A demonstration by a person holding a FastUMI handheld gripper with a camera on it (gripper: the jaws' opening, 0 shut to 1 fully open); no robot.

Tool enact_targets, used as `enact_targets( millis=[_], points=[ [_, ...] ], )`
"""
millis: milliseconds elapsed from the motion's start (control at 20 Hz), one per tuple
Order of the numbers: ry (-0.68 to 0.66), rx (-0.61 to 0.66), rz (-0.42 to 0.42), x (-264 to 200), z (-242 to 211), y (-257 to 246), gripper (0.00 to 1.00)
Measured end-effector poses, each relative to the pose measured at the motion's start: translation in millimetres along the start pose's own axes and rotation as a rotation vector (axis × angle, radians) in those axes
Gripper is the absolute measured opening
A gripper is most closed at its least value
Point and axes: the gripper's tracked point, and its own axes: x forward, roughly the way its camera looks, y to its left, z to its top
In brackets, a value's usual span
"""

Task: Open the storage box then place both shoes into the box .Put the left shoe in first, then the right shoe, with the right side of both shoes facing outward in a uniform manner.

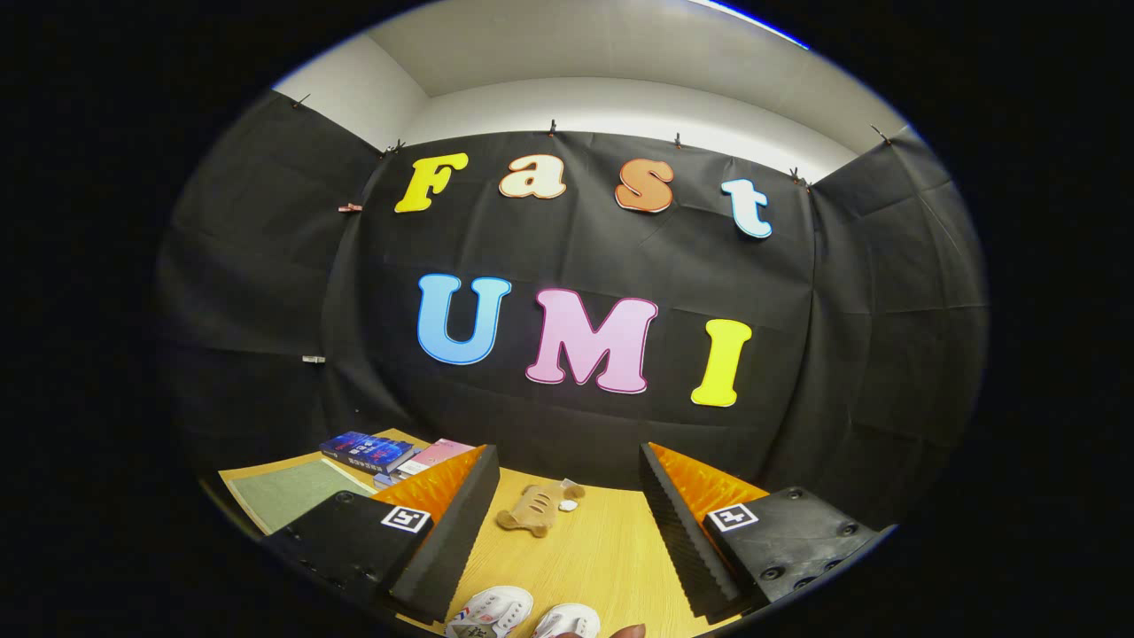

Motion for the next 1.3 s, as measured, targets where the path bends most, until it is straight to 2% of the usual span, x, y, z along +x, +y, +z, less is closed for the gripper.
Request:
enact_targets(
  millis=[1150,1200,1300],
  points=[
    [0.047,-0.001,0.010,7.4,-14.2,7.0,0.97],
    [0.058,0.004,0.026,6.9,-16.9,12.0,0.97],
    [0.104,0.048,0.145,5.8,-27.0,39.6,0.97]
  ],
)
